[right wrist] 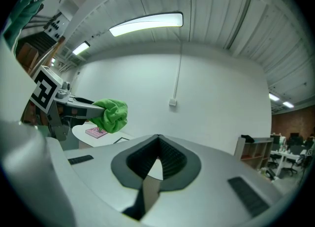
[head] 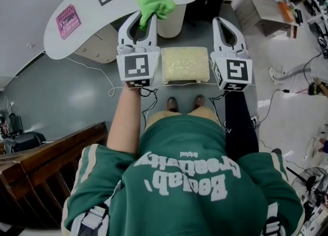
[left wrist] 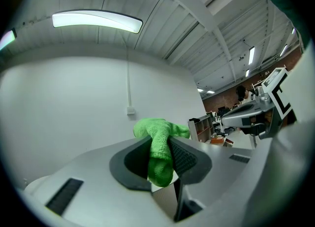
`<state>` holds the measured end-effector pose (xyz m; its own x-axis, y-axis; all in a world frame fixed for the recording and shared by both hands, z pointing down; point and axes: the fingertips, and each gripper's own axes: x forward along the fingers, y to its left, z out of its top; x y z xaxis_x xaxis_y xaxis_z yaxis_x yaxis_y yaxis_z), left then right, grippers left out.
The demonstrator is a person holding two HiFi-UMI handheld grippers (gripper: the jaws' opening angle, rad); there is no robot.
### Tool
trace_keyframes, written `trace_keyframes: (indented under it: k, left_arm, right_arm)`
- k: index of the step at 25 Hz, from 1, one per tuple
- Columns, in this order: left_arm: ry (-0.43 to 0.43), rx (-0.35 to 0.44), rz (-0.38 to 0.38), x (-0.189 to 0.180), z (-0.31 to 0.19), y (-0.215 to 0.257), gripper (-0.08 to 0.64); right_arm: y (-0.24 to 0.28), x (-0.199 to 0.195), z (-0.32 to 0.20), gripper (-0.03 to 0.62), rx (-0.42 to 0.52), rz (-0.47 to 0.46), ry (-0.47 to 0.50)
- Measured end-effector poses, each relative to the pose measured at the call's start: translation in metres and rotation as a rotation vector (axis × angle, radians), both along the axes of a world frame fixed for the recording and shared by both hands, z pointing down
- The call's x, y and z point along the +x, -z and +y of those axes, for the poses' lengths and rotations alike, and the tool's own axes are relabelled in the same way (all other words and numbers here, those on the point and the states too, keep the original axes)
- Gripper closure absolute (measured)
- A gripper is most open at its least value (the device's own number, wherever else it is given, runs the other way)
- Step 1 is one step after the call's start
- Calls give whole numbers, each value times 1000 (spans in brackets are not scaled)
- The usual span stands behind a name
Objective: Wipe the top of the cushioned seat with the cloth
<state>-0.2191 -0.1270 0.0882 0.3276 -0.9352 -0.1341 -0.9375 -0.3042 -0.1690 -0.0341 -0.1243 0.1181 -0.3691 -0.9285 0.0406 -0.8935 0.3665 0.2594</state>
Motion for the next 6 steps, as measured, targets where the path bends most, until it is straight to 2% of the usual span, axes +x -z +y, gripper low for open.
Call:
trace_keyframes:
  k: [6]
  left_arm:
    - [-9, -7, 7, 9, 2, -4, 459]
  right_arm:
    - [1, 9, 2, 586, 4, 6, -2]
